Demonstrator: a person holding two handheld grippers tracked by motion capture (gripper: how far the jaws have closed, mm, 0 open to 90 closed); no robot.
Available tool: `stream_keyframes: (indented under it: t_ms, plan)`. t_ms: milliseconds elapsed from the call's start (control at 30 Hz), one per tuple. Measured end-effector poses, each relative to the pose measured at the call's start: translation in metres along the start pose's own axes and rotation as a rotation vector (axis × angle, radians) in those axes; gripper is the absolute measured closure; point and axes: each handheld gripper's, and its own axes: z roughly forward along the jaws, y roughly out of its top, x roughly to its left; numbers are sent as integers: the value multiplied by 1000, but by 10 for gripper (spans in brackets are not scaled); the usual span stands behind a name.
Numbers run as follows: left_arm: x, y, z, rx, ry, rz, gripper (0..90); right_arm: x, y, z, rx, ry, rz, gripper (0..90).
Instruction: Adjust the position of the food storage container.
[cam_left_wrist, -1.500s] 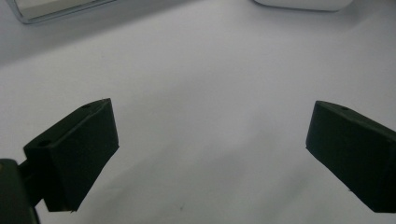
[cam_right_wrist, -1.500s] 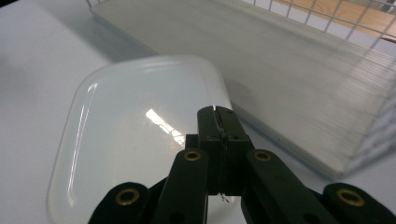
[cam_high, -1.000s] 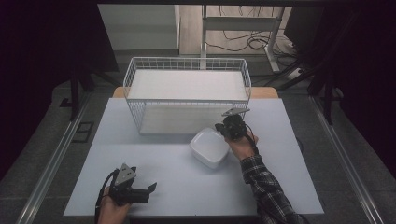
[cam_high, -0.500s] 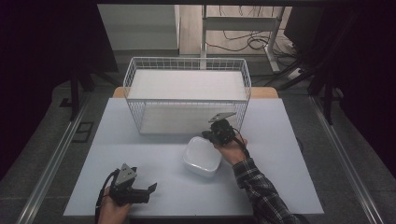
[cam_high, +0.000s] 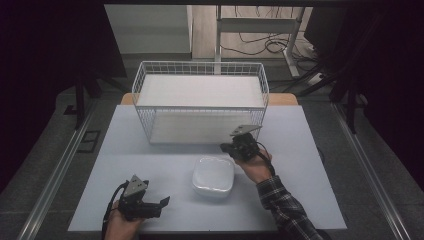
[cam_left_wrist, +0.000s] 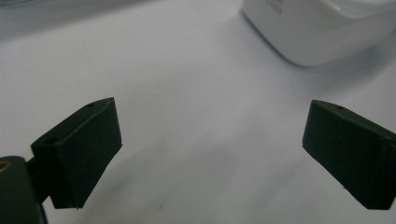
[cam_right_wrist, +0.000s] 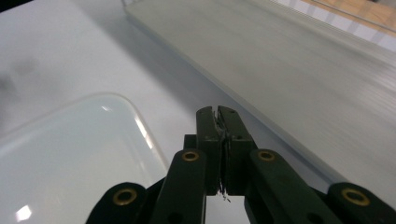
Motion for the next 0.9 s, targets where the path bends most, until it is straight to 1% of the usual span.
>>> stream_keyframes:
  t_ms: [33,67,100,133,167,200,233,267,300,367,400,433,467,500,533,567,600,633,667,700,767,833,867,900]
  plan:
    - [-1,2,0,2,-5,4,57,-4,-4,-4,-1,-2,20,876]
    - [-2,5,1,2,-2,12,82,-9,-9,-8,-5,-4,36,876]
    - [-3,9,2,4,3,27,190,-15,-18,-12,-11,2,69,875]
    - [-3,13,4,0,3,39,190,-15,-18,-12,-11,2,69,875]
    - [-2,22,10,-14,-22,50,370,-17,-24,-15,1,5,85,871]
    - [-2,22,10,-14,-22,50,455,-17,-24,-15,1,5,85,871]
    - [0,32,21,-15,-48,50,532,-15,-30,-18,16,-4,72,870]
    - [0,32,21,-15,-48,50,594,-15,-30,-18,16,-4,72,870]
    - [1,38,29,-1,-51,60,594,-14,-33,-21,18,-6,74,871]
    - [0,48,41,10,-53,84,693,-11,-40,-24,31,-5,84,871]
    - [0,54,48,11,-53,96,729,-9,-44,-25,38,-6,84,875]
    - [0,60,55,7,-54,103,786,-7,-50,-23,50,-7,93,882]
    - [0,65,62,1,-64,101,786,-7,-50,-23,50,-7,93,882]
    - [0,73,74,-3,-79,97,823,-5,-52,-19,58,2,108,884]
    - [0,73,74,-3,-79,97,840,-5,-52,-19,58,2,108,884]
    - [-1,76,79,-1,-88,94,852,-1,-52,-15,68,19,113,885]
    - [-2,76,82,5,-96,87,852,-1,-52,-15,68,19,113,885]
    - [-4,76,84,18,-106,87,869,5,-53,-12,79,14,101,890]
    - [-7,74,85,33,-111,93,869,5,-53,-12,79,14,101,890]
    - [-10,72,83,49,-106,106,872,7,-53,-12,82,18,96,890]
    - [-15,69,77,58,-99,101,879,11,-54,-12,79,24,99,890]
    - [-20,66,69,63,-82,99,885,18,-54,-11,83,26,86,890]
    - [-23,64,65,68,-78,105,885,18,-54,-11,83,26,86,890]
    - [-26,61,59,79,-70,102,886,21,-54,-12,84,35,83,889]
